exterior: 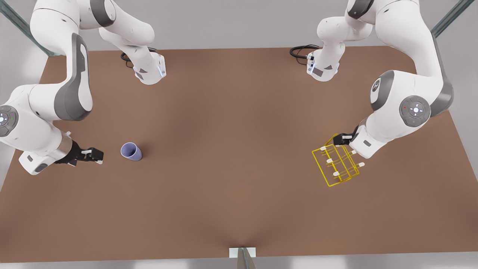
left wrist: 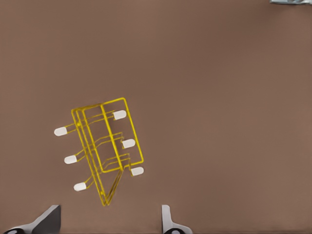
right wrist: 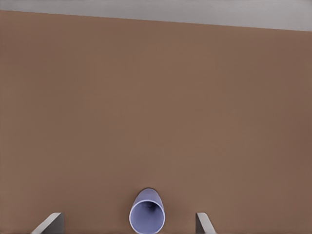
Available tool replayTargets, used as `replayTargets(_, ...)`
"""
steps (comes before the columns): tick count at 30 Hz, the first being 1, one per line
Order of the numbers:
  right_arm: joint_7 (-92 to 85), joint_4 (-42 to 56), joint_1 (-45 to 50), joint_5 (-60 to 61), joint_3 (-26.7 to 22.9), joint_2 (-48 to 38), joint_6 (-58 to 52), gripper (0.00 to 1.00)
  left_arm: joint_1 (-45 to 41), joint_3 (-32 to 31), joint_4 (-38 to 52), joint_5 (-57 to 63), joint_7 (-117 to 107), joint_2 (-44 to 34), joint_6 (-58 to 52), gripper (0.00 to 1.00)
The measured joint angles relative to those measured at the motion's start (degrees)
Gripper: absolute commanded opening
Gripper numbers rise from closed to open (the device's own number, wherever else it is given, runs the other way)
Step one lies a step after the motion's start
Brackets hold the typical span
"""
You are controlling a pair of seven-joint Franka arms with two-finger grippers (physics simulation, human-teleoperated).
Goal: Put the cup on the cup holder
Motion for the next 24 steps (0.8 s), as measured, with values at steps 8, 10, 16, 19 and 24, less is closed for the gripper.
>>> replayTargets(8,-0.16,-12.43,0.93,0.04,2.75,1.55,1.81,1.00,0.42,0.01,0.36,-1.53,-1.13,2.04,-0.05,1.00)
replayTargets(10,-0.16,-14.71,1.28,0.07,3.16,2.91,4.01,1.00,0.51,0.13,0.21,-1.79,-1.39,2.62,-0.17,1.00)
replayTargets(16,-0.07,-20.34,0.74,-0.47,3.30,3.01,12.45,1.00,0.35,0.17,-0.29,-2.11,-2.06,3.16,-0.73,1.00)
replayTargets(19,1.19,-27.27,1.52,-0.62,3.93,-2.74,15.26,1.00,0.09,0.15,-0.46,-2.29,-2.46,3.38,-1.24,1.00)
replayTargets(24,3.89,-29.50,2.07,-0.70,5.15,-3.44,16.46,1.00,-0.01,0.15,-0.58,-2.40,-3.06,3.51,-2.32,1.00)
